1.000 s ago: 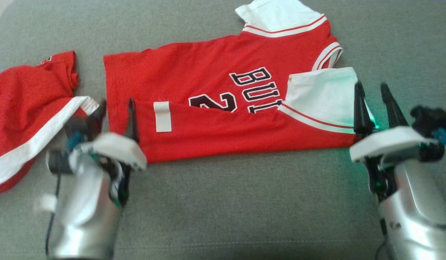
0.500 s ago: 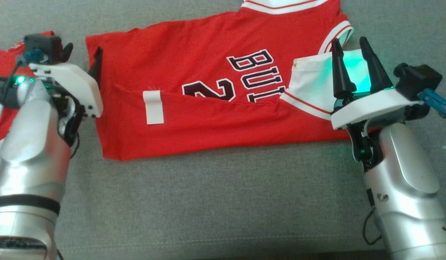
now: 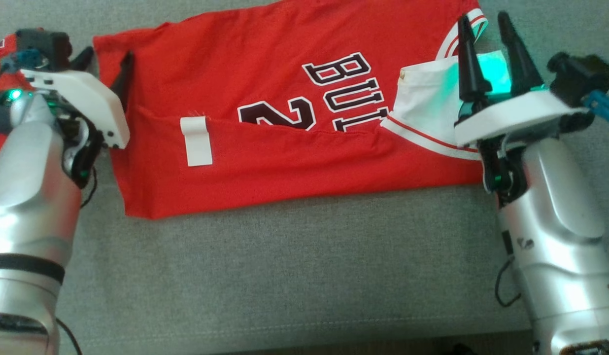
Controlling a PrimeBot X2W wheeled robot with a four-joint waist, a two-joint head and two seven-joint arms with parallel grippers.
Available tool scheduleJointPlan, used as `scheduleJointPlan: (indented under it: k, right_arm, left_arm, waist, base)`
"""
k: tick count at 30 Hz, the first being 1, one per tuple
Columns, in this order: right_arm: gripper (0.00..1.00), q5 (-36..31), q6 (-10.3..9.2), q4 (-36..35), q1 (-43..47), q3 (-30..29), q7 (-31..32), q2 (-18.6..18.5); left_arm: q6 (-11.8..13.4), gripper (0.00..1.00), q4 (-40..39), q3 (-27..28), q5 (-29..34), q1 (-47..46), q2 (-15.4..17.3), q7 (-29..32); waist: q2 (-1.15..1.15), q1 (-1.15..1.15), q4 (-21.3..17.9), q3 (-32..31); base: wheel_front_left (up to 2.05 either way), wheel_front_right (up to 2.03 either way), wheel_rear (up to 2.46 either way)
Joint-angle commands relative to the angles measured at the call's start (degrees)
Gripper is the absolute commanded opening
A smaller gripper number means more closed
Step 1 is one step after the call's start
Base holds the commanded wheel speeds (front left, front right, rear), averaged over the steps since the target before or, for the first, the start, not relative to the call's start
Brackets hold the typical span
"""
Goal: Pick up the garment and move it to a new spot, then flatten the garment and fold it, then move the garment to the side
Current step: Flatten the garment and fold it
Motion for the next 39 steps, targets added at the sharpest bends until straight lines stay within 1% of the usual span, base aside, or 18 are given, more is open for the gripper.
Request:
scheduleJointPlan:
  k: [1, 8, 15, 16, 17, 18, 19, 20, 26, 30, 33, 39]
  right_arm:
    - [1.00, 0.10, 0.37, -1.85, -1.95, 0.79, -0.35, 0.34]
    - [1.00, -0.25, 0.37, -2.09, -4.25, 0.24, 0.02, -0.07]
    - [1.00, -0.19, 0.37, -1.96, -6.24, 0.77, 0.77, -0.25]
    - [1.00, -0.44, 0.37, -1.89, -6.88, 1.00, 1.09, -0.55]
    - [1.00, -0.62, 0.37, -1.73, -7.60, 1.11, 1.51, -0.81]
    - [1.00, -0.26, 0.37, -1.29, -8.37, 0.72, 2.35, -0.84]
    - [1.00, -0.26, 0.37, -1.29, -8.37, 0.72, 2.35, -0.84]
    - [1.00, -0.81, 0.37, -0.92, -9.43, 0.69, 3.18, -1.43]
    - [1.00, -3.23, 0.37, 2.32, -16.83, 0.12, 7.74, -4.27]
    - [1.00, -5.80, 0.37, 8.17, -21.84, -0.83, 12.38, -6.39]
    - [1.00, -8.91, 0.37, 13.05, -25.47, -1.78, 15.38, -8.08]
    - [1.00, -13.41, 0.37, 20.40, -31.45, -4.18, 19.91, -10.34]
  left_arm:
    - [0.10, 1.00, -0.35, 1.31, -0.29, -2.27, 3.44, -1.02]
    - [0.54, 1.00, 1.78, 1.73, -0.87, -4.32, 3.46, -3.20]
    - [0.33, 1.00, 3.50, 0.45, -1.43, -5.91, 2.84, -3.35]
    - [0.30, 0.86, 3.77, 0.07, -1.40, -6.13, 2.69, -3.14]
    - [0.28, 0.51, 4.00, -0.24, -1.45, -6.33, 2.50, -3.03]
    - [0.26, 0.21, 4.17, -0.53, -1.49, -6.53, 2.35, -3.04]
    - [0.26, 0.21, 4.17, -0.53, -1.49, -6.53, 2.35, -3.04]
    - [0.23, 0.00, 4.33, -0.83, -1.56, -6.73, 2.20, -3.01]
    - [0.14, 0.00, 3.57, -2.64, -1.99, -8.04, 0.57, -5.22]
    - [0.11, 0.00, 2.35, -4.08, -2.69, -8.53, -1.72, -7.59]
    - [0.11, 0.00, 1.26, -5.51, -3.47, -8.86, -3.83, -9.24]
    - [0.10, 0.00, 0.21, -9.01, -5.33, -9.85, -7.18, -11.36]
  waist:
    - [0.00, -0.01, 0.08, 0.40]
    - [0.00, -0.01, 0.52, 1.20]
    - [0.00, -0.01, 0.73, 2.21]
    - [0.00, -0.01, 0.81, 2.47]
    - [0.00, -0.01, 0.93, 2.70]
    - [0.00, -0.01, 1.09, 2.95]
    - [0.00, -0.01, 1.09, 2.95]
    - [0.00, -0.01, 1.33, 3.27]
    - [0.00, -0.01, 4.46, 4.98]
    - [0.00, -0.01, 7.77, 5.96]
    - [0.00, -0.01, 10.60, 6.79]
    - [0.00, -0.01, 16.08, 8.89]
  base:
    - [0.00, 0.00, 0.00]
    - [0.00, 0.00, 0.00]
    - [0.00, 0.00, 0.00]
    - [0.00, 0.00, 0.00]
    - [0.00, 0.00, 0.00]
    - [0.00, 0.00, 0.00]
    - [0.00, 0.00, 0.00]
    - [0.00, 0.00, 0.00]
    - [0.00, 0.00, 0.00]
    - [0.00, 0.00, 0.00]
    - [0.00, 0.00, 0.00]
    - [0.00, 0.00, 0.00]
